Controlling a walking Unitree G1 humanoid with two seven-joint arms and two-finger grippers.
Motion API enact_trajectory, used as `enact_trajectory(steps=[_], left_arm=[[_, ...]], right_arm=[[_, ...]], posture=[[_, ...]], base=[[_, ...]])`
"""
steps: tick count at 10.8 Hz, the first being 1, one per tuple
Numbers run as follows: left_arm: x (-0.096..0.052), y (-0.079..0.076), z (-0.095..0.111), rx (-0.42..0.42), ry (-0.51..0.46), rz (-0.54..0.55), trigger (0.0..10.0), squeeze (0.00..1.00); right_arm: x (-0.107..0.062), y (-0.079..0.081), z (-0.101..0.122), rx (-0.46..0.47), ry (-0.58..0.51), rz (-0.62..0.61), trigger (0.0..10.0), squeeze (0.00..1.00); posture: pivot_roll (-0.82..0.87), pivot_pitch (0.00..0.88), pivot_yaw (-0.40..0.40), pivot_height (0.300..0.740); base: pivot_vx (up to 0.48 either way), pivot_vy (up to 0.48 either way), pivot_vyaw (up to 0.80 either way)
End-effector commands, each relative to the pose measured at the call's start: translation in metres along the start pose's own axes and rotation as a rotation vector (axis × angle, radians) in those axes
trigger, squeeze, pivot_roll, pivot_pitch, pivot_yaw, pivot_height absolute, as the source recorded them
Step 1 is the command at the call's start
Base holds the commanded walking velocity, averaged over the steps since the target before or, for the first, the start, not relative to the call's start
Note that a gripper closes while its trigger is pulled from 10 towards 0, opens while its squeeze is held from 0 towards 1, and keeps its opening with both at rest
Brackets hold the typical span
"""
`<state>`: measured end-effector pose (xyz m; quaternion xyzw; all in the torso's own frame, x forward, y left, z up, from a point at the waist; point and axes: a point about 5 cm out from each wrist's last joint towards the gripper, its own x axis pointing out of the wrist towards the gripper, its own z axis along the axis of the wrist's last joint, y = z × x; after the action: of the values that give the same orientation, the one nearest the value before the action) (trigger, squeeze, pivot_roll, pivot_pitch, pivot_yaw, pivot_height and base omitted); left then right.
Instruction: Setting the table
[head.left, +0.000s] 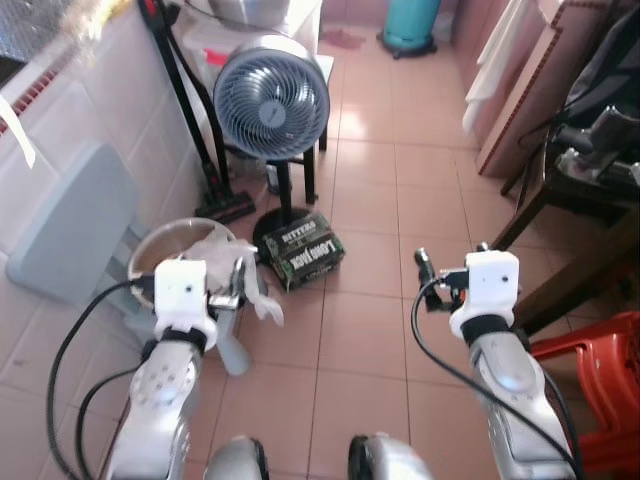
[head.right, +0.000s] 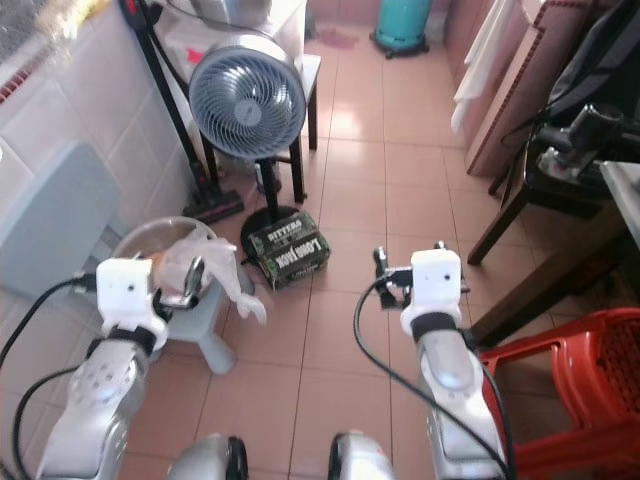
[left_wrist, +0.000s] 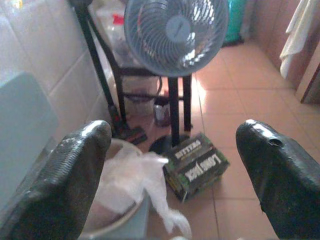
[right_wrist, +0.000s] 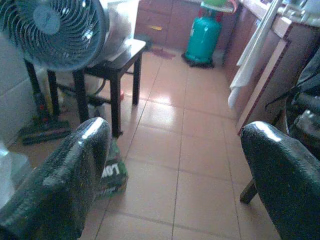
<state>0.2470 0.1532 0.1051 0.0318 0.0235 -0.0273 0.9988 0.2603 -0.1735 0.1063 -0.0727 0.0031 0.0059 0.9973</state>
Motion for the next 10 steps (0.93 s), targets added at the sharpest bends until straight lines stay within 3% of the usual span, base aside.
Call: enact_trajectory(steps=[1, 4, 5, 9, 10], left_arm=[[0.002, -0.002, -0.003, 0.007, 0.003, -0.01, 10.0, 0.0], [0.024, -0.007, 0.002, 0.026, -0.053, -0.023, 10.0, 0.0], [0.025, -0.007, 0.004, 0.01, -0.062, -0.011, 10.0, 0.0], [0.016, 0.006, -0.006, 0.012, -0.018, 0.034, 10.0, 0.0], [0.008, 0.007, -0.01, 0.018, 0.002, 0.024, 10.0, 0.0]], right_arm=[[0.003, -0.001, -0.001, 0.007, -0.008, -0.013, 10.0, 0.0], [0.027, 0.007, 0.0, -0.03, -0.038, -0.006, 10.0, 0.0], [0.029, 0.006, 0.001, -0.034, -0.039, -0.013, 10.0, 0.0], [0.009, 0.008, -0.005, -0.035, -0.04, 0.011, 10.0, 0.0], [-0.001, 0.0, -0.006, -0.013, -0.044, -0.031, 10.0, 0.0]], posture=[[0.0, 0.054, 0.018, 0.74], [-0.01, 0.002, 0.013, 0.74], [-0.02, 0.01, 0.012, 0.74], [-0.02, 0.015, 0.015, 0.74], [-0.02, 0.035, 0.024, 0.74]], base=[[0.0, 0.0, 0.0], [0.0, 0.0, 0.0], [0.0, 0.0, 0.0], [0.0, 0.0, 0.0], [0.0, 0.0, 0.0]])
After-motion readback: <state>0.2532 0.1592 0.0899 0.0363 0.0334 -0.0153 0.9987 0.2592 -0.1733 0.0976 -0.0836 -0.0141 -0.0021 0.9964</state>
